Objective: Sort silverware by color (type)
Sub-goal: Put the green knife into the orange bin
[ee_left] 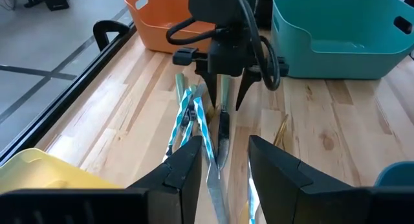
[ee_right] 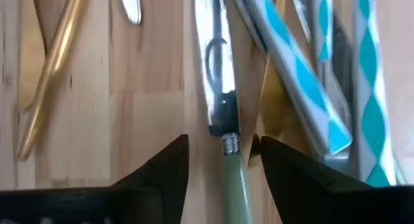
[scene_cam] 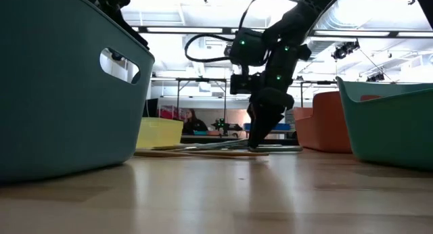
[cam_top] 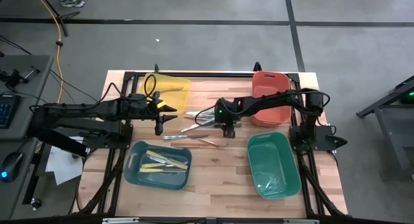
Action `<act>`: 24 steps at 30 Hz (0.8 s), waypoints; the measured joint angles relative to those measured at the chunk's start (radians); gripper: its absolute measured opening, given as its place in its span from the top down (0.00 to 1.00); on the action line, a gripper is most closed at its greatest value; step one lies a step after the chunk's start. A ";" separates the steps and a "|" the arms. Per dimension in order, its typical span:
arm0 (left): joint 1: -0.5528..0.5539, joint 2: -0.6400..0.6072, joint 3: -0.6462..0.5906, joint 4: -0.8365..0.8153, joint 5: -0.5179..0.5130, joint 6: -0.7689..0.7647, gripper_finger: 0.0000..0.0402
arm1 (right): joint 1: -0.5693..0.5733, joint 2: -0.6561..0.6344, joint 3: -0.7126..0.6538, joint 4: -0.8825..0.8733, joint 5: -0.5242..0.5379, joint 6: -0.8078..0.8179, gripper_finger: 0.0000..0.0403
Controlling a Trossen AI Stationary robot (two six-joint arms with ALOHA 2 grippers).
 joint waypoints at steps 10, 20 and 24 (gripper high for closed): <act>0.000 0.000 0.000 -0.009 0.000 -0.008 0.71 | 0.000 0.000 0.000 -0.118 -0.001 -0.027 0.66; 0.000 0.000 0.000 -0.018 0.000 -0.018 0.71 | 0.033 -0.001 0.000 -0.127 -0.034 -0.019 0.70; 0.000 0.000 0.000 -0.017 0.000 -0.018 0.71 | 0.073 -0.002 0.000 -0.147 -0.039 -0.019 0.70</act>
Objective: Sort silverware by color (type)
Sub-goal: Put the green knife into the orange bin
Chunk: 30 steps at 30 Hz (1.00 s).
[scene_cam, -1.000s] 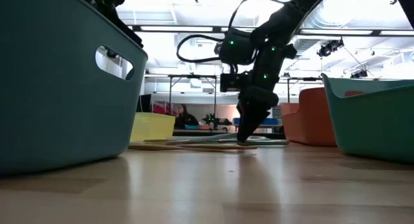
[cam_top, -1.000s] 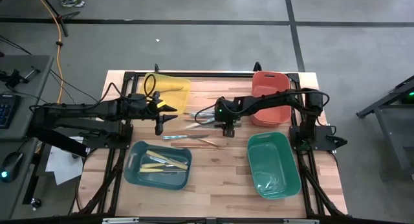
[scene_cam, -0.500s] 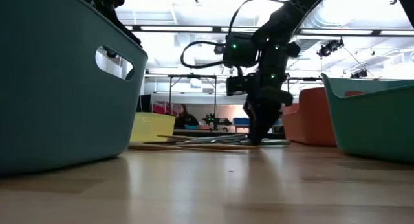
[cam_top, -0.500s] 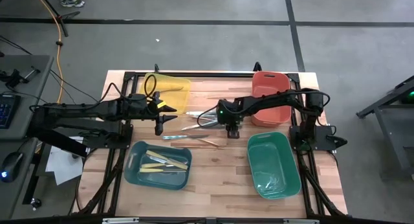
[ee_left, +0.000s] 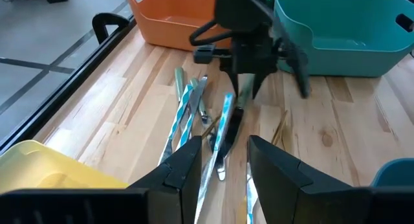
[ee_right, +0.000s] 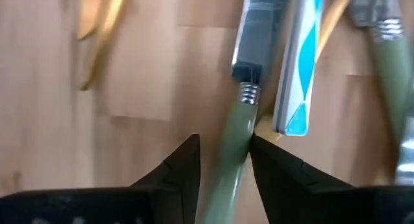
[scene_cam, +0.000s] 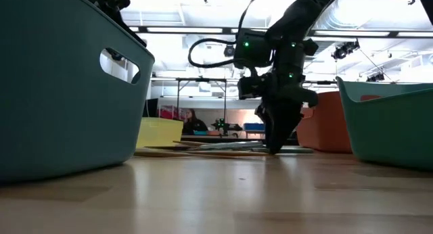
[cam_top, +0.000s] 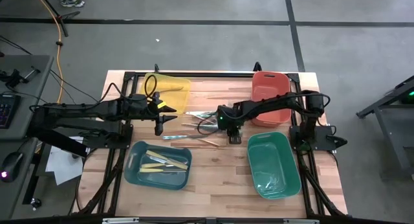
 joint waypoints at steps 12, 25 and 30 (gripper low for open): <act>0.000 0.000 0.000 0.001 0.000 0.000 0.71 | 0.086 -0.013 0.000 -0.019 0.013 0.072 0.70; 0.000 0.000 -0.001 0.002 0.000 -0.016 0.71 | 0.186 0.001 0.001 -0.034 0.106 0.355 0.70; 0.000 0.000 -0.001 0.002 0.000 -0.017 0.71 | 0.208 0.008 0.004 -0.042 0.122 0.522 0.70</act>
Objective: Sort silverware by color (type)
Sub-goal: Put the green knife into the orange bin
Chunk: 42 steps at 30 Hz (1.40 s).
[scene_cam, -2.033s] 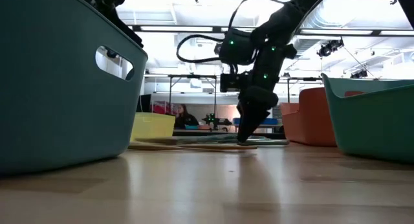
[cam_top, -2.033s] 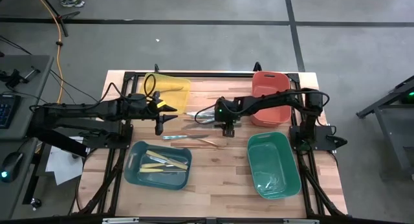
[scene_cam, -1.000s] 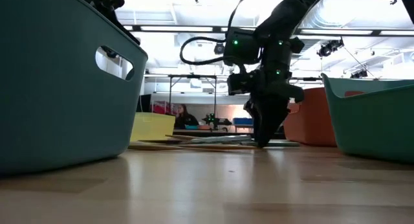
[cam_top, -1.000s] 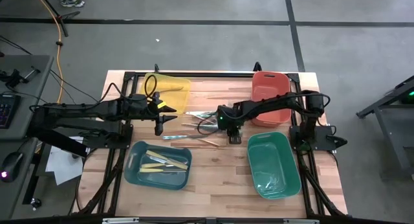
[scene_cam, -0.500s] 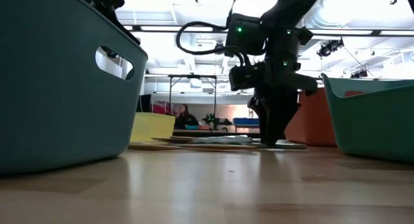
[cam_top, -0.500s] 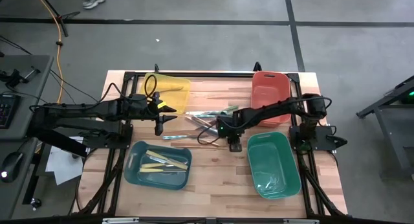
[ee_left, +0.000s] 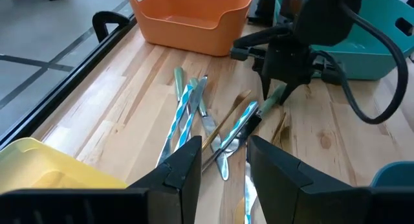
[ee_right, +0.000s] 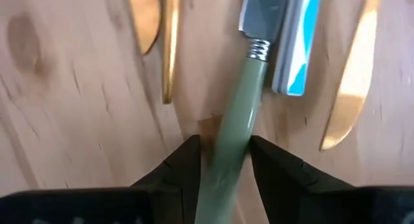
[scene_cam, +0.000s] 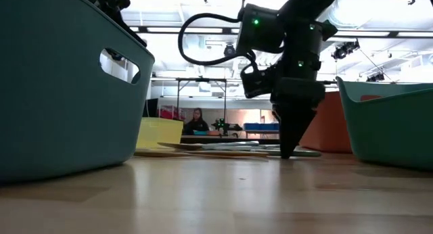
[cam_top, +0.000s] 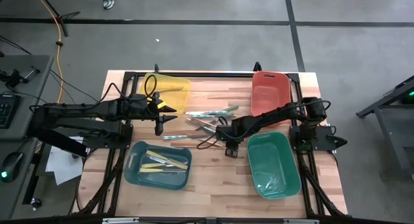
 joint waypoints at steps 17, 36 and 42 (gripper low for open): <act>0.000 0.000 0.000 -0.007 0.000 -0.001 0.71 | 0.009 0.064 0.008 -0.036 0.016 0.158 0.75; 0.000 0.000 0.000 -0.002 -0.025 -0.009 0.71 | -0.005 0.038 0.010 -0.064 0.007 0.107 0.92; 0.000 0.000 0.000 0.007 -0.034 -0.024 0.71 | -0.004 -0.006 0.039 -0.153 -0.015 0.089 0.95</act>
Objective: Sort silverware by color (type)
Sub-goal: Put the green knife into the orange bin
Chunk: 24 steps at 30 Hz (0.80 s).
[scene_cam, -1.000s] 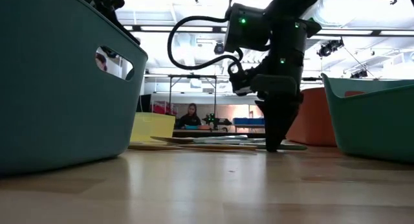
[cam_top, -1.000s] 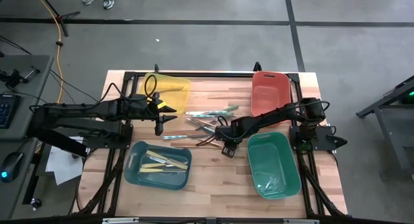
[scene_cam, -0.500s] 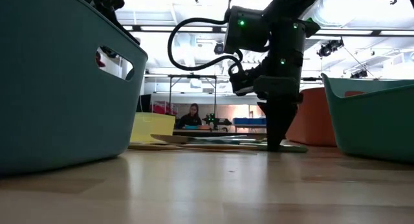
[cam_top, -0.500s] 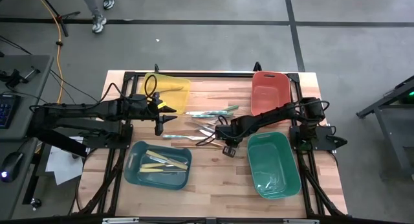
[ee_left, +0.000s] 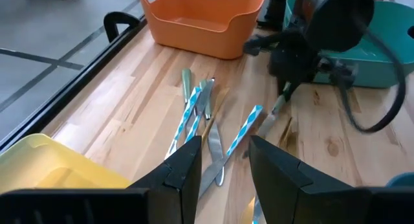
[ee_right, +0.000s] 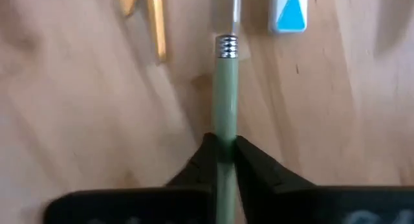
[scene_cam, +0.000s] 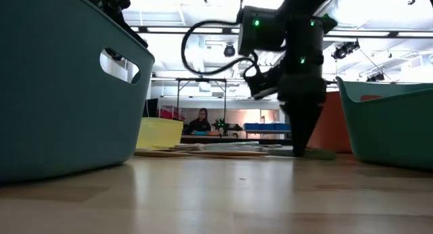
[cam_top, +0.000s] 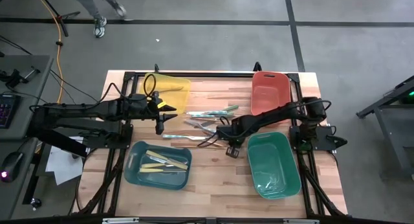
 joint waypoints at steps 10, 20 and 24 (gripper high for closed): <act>0.000 0.000 0.000 0.000 -0.003 0.015 0.71 | -0.002 -0.094 0.007 -0.025 -0.018 0.008 0.99; 0.000 0.000 0.000 0.002 -0.003 0.014 0.71 | -0.002 -0.094 0.005 0.018 0.015 -0.076 1.00; 0.000 0.000 0.000 0.003 -0.003 0.014 0.71 | -0.016 -0.073 0.004 0.068 0.000 -0.104 0.94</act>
